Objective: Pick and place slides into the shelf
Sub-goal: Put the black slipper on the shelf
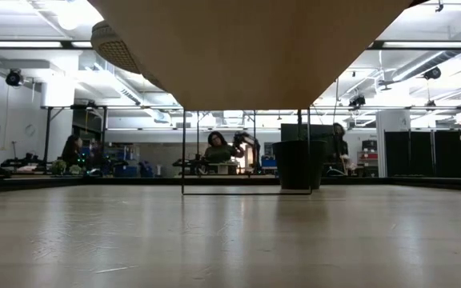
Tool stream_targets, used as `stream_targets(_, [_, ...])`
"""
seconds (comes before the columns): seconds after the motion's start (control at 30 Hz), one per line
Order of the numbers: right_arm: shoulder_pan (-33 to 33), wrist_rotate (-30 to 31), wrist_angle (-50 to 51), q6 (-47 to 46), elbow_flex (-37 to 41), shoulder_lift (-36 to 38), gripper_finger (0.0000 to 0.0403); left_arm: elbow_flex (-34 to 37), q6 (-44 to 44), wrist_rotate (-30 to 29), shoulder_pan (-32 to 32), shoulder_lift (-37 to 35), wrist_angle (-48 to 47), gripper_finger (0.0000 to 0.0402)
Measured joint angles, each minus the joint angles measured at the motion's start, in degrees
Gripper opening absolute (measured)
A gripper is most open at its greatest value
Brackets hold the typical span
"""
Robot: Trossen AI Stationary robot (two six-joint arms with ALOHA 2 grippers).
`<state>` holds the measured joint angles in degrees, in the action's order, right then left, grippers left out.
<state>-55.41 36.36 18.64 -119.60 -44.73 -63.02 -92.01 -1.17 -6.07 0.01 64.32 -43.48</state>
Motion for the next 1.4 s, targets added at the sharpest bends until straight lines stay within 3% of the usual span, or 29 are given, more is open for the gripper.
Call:
stream_targets(0.4, [0.6, -0.2, -0.1, 1.1, 0.2, 0.0, 0.0043, 0.0, -4.6, 0.8, 0.0, -0.6, -14.2, 0.0258])
stream_targets(1.0, [10.0, -9.8, -8.5, 11.5, 0.2, -3.2, 0.0043, 0.0, -4.5, 1.3, 0.0, -0.7, -14.1, 0.0258])
stream_targets(1.4, [10.5, -8.8, -10.5, 15.6, 0.3, -5.1, 0.0043, 0.0, -5.5, 1.3, 0.0, -1.0, -14.1, 0.0258])
